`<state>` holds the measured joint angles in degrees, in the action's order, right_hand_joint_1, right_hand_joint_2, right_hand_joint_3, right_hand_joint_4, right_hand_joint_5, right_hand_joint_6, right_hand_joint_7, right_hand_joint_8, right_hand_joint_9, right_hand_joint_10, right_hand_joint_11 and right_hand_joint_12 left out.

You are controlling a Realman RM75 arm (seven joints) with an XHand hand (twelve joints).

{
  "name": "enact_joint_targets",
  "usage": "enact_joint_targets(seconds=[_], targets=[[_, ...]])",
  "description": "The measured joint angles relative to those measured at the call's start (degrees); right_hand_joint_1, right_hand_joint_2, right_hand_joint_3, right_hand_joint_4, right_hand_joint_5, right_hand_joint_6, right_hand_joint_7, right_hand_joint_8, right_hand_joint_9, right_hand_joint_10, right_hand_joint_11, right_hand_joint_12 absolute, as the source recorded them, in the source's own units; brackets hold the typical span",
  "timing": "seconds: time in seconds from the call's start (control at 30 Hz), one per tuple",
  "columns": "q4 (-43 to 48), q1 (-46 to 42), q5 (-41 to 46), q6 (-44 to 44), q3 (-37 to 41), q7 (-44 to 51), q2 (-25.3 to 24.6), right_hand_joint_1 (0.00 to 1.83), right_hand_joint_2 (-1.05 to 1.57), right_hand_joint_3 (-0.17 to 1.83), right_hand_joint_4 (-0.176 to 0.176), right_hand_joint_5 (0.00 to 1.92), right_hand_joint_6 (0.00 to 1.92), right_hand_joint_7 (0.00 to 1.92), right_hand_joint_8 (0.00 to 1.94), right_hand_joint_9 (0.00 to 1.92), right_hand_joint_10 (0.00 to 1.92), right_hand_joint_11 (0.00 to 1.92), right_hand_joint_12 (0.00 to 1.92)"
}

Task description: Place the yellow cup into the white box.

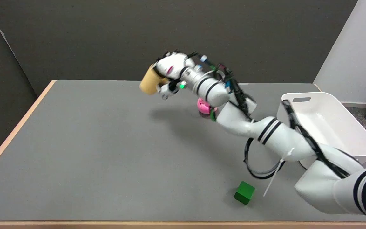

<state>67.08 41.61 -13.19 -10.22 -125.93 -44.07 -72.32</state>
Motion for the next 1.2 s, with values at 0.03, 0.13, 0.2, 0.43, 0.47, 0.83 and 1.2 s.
enact_joint_targets(seconds=[0.03,0.13,0.2,0.43,0.47,0.83,1.2], targets=[[0.88,0.02,-0.99,-0.76,0.61,0.00,0.90,0.91,1.00,0.63,0.072,0.69,1.59,0.60,1.02,0.42,0.95,0.13,1.22],[3.43,0.14,-3.45,-2.99,2.44,0.00,3.56,0.91,0.99,0.63,0.078,0.69,1.60,0.60,0.95,0.41,0.93,0.12,1.21],[5.12,0.20,-4.80,-4.61,3.61,0.00,5.58,0.91,1.00,0.63,0.082,0.69,1.60,0.60,0.92,0.41,0.92,0.12,1.21],[11.96,0.38,-8.40,-11.19,8.02,0.00,14.23,0.90,1.00,0.62,0.093,0.69,1.60,0.60,0.89,0.40,0.90,0.12,1.19],[13.15,0.38,-8.80,-12.30,8.70,0.00,15.70,0.90,1.00,0.62,0.096,0.69,1.60,0.60,0.89,0.40,0.90,0.12,1.19],[25.75,-5.16,-11.47,-21.10,17.71,-0.02,29.05,0.89,0.99,0.63,0.132,0.70,1.58,0.64,0.90,0.41,0.90,0.12,1.19],[32.09,-18.86,-14.28,-23.06,31.09,-3.04,35.61,0.87,0.99,0.63,0.176,0.69,1.59,0.62,0.89,0.42,0.86,0.13,1.14]])
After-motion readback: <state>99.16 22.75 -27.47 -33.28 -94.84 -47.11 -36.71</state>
